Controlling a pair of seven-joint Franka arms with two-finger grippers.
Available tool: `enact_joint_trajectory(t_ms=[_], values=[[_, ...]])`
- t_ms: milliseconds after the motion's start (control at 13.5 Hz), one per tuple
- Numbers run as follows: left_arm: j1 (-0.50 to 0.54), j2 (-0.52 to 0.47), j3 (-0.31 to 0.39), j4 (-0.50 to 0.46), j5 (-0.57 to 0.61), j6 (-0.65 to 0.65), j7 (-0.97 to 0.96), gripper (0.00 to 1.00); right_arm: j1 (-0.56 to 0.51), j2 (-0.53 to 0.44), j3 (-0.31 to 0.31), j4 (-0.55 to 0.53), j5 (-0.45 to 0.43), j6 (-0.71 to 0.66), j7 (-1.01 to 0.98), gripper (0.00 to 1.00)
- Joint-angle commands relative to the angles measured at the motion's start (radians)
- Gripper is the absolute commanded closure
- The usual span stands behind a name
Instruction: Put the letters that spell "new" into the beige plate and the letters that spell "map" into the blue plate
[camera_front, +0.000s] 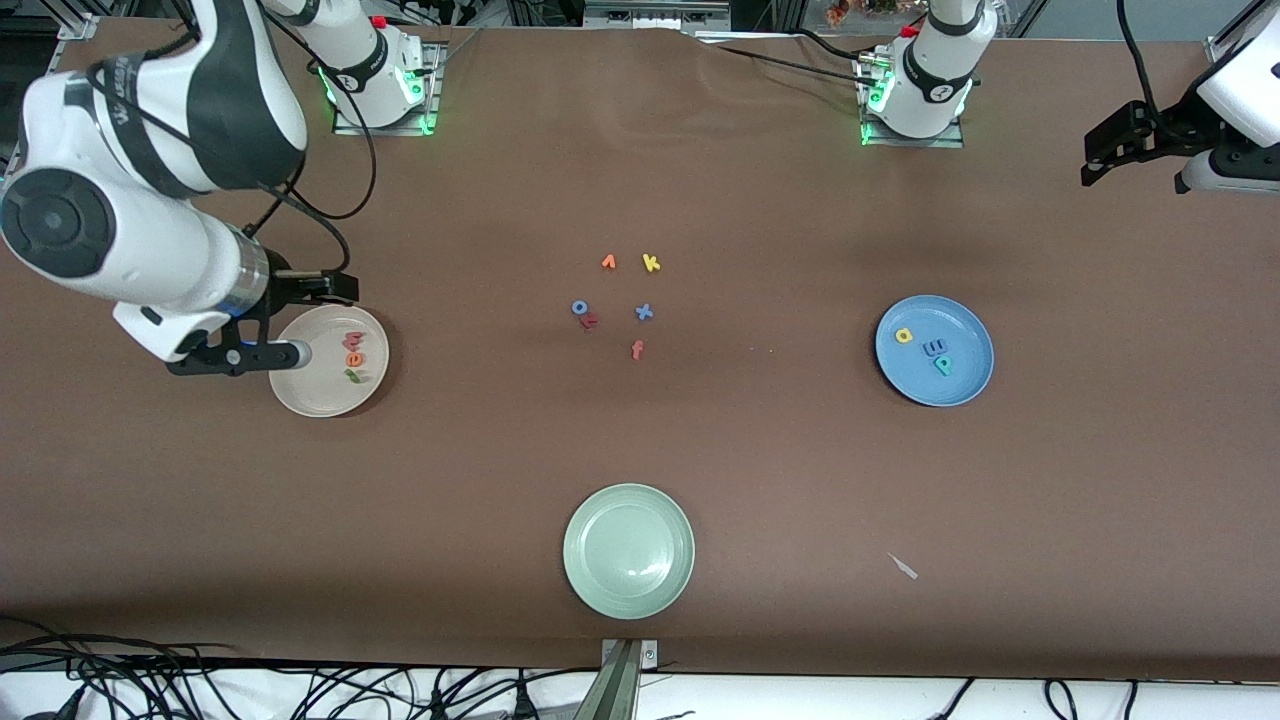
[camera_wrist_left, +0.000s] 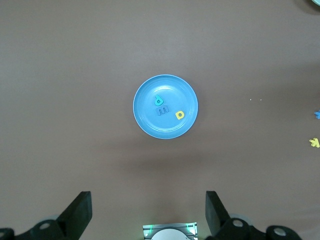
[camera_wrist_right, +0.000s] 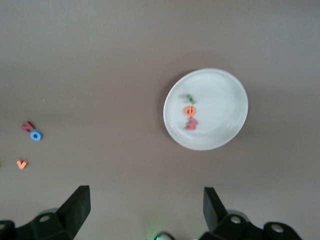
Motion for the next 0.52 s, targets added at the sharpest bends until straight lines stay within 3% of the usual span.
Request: enact_joint_trajectory(t_ms=[0,446], values=[[-0.002,0.015,0.002,0.031,-0.020,-0.010,-0.003,0.00,-0.151,-0.216,0.123,-0.239,-0.023,0.128,0.001,0.00],[-0.003,0.015,0.002,0.032,-0.020,-0.010,-0.005,0.00,-0.269,-0.336,0.135,-0.227,0.021,0.010,0.005,0.00]])
